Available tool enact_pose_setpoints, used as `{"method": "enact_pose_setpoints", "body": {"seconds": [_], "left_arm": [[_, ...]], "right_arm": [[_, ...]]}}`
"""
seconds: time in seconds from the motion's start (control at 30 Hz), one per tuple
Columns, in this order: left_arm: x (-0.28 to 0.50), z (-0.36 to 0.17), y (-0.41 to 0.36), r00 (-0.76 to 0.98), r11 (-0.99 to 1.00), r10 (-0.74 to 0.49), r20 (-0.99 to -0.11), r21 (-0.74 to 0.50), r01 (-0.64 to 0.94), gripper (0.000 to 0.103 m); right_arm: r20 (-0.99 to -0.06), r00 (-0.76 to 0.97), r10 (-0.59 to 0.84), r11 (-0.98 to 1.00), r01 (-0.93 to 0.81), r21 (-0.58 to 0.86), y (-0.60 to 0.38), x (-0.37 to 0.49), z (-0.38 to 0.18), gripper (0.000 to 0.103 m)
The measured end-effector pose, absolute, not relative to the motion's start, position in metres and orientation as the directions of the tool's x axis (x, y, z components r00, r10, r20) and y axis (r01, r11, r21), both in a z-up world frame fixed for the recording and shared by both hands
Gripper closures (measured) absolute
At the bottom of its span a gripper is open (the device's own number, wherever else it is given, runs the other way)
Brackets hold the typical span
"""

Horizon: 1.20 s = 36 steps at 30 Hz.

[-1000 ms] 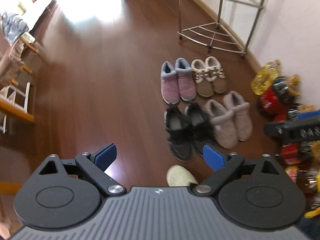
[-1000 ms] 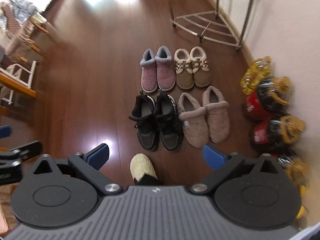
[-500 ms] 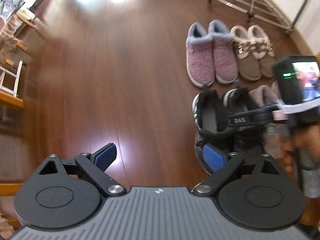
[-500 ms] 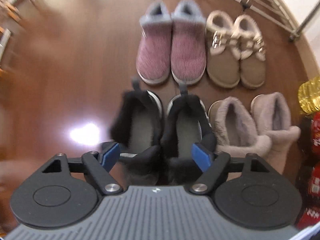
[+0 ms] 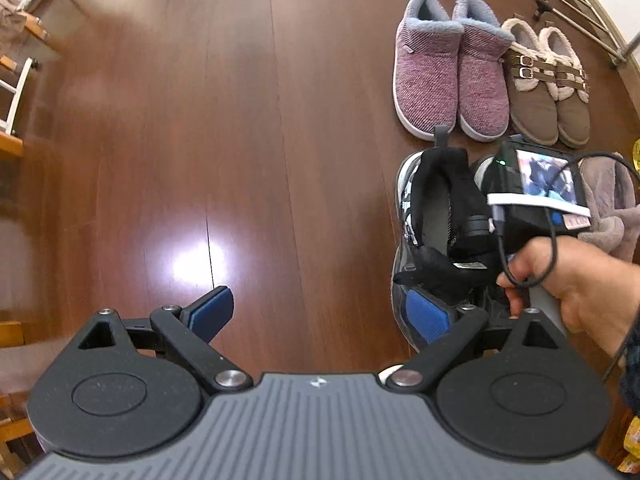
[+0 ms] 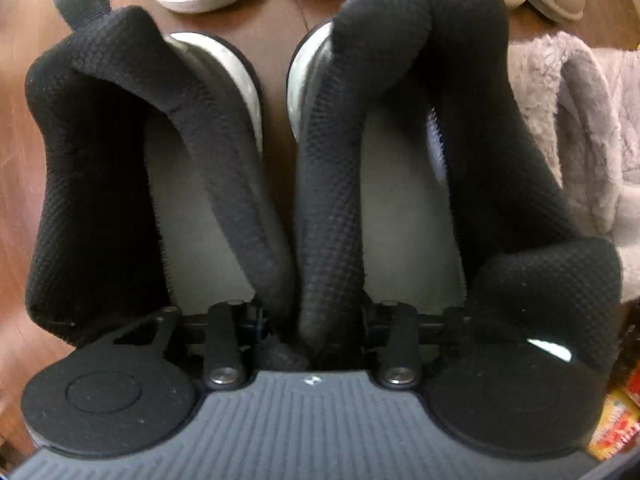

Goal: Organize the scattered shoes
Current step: 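Grasp both black shoes together by their heels with the right gripper, then lift the black shoes onto the rack's top shelf and open the right gripper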

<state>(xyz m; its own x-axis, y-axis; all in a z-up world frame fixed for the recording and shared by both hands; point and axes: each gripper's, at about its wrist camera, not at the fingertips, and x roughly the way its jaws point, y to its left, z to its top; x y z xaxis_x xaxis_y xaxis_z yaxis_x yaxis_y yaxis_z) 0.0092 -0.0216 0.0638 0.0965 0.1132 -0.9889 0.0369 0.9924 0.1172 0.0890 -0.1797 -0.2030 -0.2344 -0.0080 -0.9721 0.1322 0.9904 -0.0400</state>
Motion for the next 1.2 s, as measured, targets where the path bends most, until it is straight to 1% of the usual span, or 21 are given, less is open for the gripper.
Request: {"method": "enact_pose_setpoints", "body": {"seconds": [0.03, 0.07, 0.1, 0.2, 0.23, 0.43, 0.6, 0.67, 0.7, 0.77, 0.87, 0.9, 1.0, 1.03, 1.07, 1.1, 1.17, 1.2], "left_arm": [[0.009, 0.063, -0.022, 0.093, 0.992, 0.113, -0.989, 0.117, 0.037, 0.008], [0.009, 0.063, -0.022, 0.089, 0.992, 0.114, -0.989, 0.118, 0.038, 0.008], [0.008, 0.064, -0.023, 0.088, 0.992, 0.112, -0.99, 0.116, 0.039, 0.008], [0.006, 0.069, -0.027, 0.099, 0.993, 0.106, -0.989, 0.111, 0.045, 0.008], [0.004, 0.07, -0.029, 0.099, 0.992, 0.108, -0.989, 0.113, 0.049, 0.008], [0.001, 0.093, -0.044, 0.116, 0.987, 0.133, -0.984, 0.141, 0.072, 0.008], [0.008, 0.142, -0.057, 0.164, 0.981, 0.154, -0.974, 0.172, 0.096, 0.008], [0.015, 0.167, -0.062, 0.184, 0.978, 0.164, -0.969, 0.183, 0.095, 0.008], [0.018, 0.183, -0.065, 0.195, 0.979, 0.163, -0.967, 0.183, 0.09, 0.008], [0.026, 0.216, -0.071, 0.22, 0.98, 0.161, -0.962, 0.182, 0.08, 0.008], [0.039, 0.265, -0.082, 0.265, 0.982, 0.152, -0.952, 0.177, 0.072, 0.008], [0.046, 0.293, -0.087, 0.291, 0.983, 0.144, -0.946, 0.17, 0.066, 0.008], [0.061, 0.349, -0.097, 0.349, 0.985, 0.132, -0.928, 0.162, 0.057, 0.008], [0.067, 0.375, -0.101, 0.378, 0.986, 0.124, -0.918, 0.155, 0.054, 0.008], [0.071, 0.39, -0.104, 0.394, 0.987, 0.118, -0.912, 0.151, 0.053, 0.008], [0.079, 0.415, -0.11, 0.423, 0.988, 0.106, -0.9, 0.144, 0.059, 0.008], [0.091, 0.444, -0.12, 0.457, 0.988, 0.091, -0.885, 0.139, 0.071, 0.008], [0.098, 0.458, -0.125, 0.479, 0.988, 0.077, -0.875, 0.131, 0.082, 0.008]], "right_arm": [[-0.977, -0.212, -0.001, 0.991, 0.128, -0.029, -0.181, 0.085, -0.2, 0.075], [-0.986, -0.169, 0.011, 0.993, 0.121, -0.009, -0.184, 0.077, -0.195, 0.077], [-0.989, -0.145, 0.021, 0.993, 0.118, 0.004, -0.186, 0.072, -0.191, 0.078], [-0.996, 0.002, 0.087, 0.993, 0.076, 0.087, -0.198, 0.046, -0.161, 0.081], [-0.995, 0.015, 0.101, 0.991, 0.082, 0.102, -0.201, 0.044, -0.157, 0.082], [-0.954, 0.079, 0.29, 0.933, 0.197, 0.3, -0.238, 0.039, -0.117, 0.085], [-0.888, 0.171, 0.426, 0.831, 0.313, 0.459, -0.275, 0.047, -0.055, 0.086], [-0.855, 0.227, 0.465, 0.784, 0.344, 0.518, -0.294, 0.051, -0.016, 0.086], [-0.847, 0.243, 0.474, 0.772, 0.348, 0.532, -0.3, 0.053, -0.003, 0.086], [-0.819, 0.296, 0.492, 0.741, 0.35, 0.572, -0.32, 0.059, 0.044, 0.086], [-0.786, 0.352, 0.509, 0.697, 0.366, 0.616, -0.342, 0.063, 0.094, 0.086], [-0.77, 0.376, 0.515, 0.678, 0.371, 0.635, -0.353, 0.066, 0.119, 0.086], [-0.721, 0.447, 0.529, 0.617, 0.381, 0.689, -0.387, 0.073, 0.195, 0.086], [-0.701, 0.475, 0.533, 0.592, 0.383, 0.709, -0.4, 0.076, 0.226, 0.086], [-0.68, 0.5, 0.536, 0.57, 0.38, 0.729, -0.412, 0.079, 0.256, 0.086], [-0.667, 0.517, 0.537, 0.555, 0.379, 0.74, -0.421, 0.081, 0.274, 0.086], [-0.624, 0.574, 0.53, 0.524, 0.357, 0.773, -0.444, 0.089, 0.339, 0.086], [-0.612, 0.59, 0.526, 0.517, 0.35, 0.781, -0.45, 0.091, 0.357, 0.086]]}}
